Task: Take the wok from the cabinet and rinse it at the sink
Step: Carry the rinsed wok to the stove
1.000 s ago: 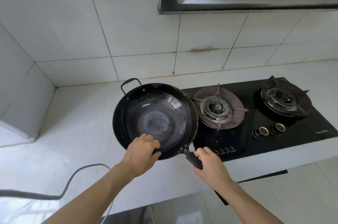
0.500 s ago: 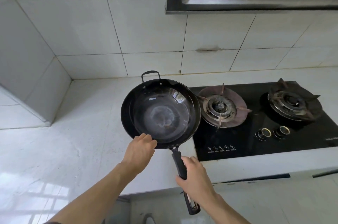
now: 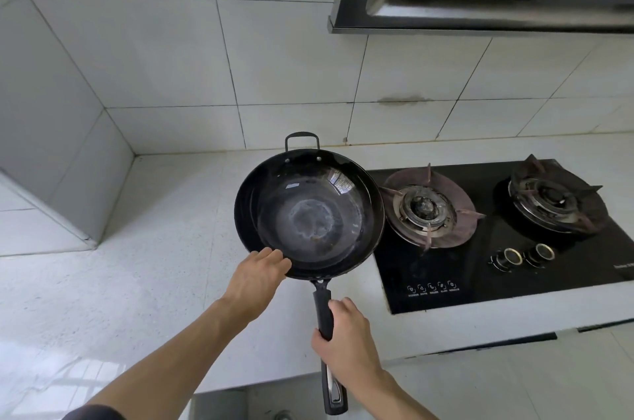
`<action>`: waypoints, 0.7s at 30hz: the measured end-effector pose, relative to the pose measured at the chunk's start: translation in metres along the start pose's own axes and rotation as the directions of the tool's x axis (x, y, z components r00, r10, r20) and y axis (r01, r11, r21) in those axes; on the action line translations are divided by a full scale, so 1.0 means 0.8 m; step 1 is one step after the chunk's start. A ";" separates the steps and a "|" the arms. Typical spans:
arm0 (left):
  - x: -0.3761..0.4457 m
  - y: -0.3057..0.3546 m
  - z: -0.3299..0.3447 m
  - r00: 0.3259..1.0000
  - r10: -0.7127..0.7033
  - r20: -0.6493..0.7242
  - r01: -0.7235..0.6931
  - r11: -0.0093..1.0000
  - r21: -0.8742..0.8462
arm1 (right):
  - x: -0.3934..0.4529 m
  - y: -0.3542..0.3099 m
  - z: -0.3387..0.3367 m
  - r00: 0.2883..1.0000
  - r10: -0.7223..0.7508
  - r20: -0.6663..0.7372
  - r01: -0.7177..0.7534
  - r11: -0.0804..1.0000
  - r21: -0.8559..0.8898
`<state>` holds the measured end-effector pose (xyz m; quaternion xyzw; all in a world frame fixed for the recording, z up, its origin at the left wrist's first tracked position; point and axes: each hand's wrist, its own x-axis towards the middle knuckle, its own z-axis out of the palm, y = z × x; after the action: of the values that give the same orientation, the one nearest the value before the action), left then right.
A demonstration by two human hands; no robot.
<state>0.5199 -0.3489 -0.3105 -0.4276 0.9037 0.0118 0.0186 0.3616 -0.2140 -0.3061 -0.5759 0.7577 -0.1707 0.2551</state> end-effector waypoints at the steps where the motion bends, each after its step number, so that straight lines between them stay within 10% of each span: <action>1: 0.001 -0.004 0.000 1.000 -0.001 0.002 0.001 1.000 0.001 | 0.002 -0.003 0.002 1.000 0.003 -0.005 -0.003 1.000 -0.002; 21: -0.002 0.001 0.009 0.998 -0.045 -0.042 0.041 0.994 -0.097 | -0.003 0.000 -0.009 1.000 0.014 -0.024 -0.016 0.996 -0.088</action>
<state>0.5205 -0.3475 -0.3174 -0.4477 0.8928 0.0455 -0.0218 0.3578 -0.2118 -0.3002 -0.5790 0.7717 -0.1418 0.2217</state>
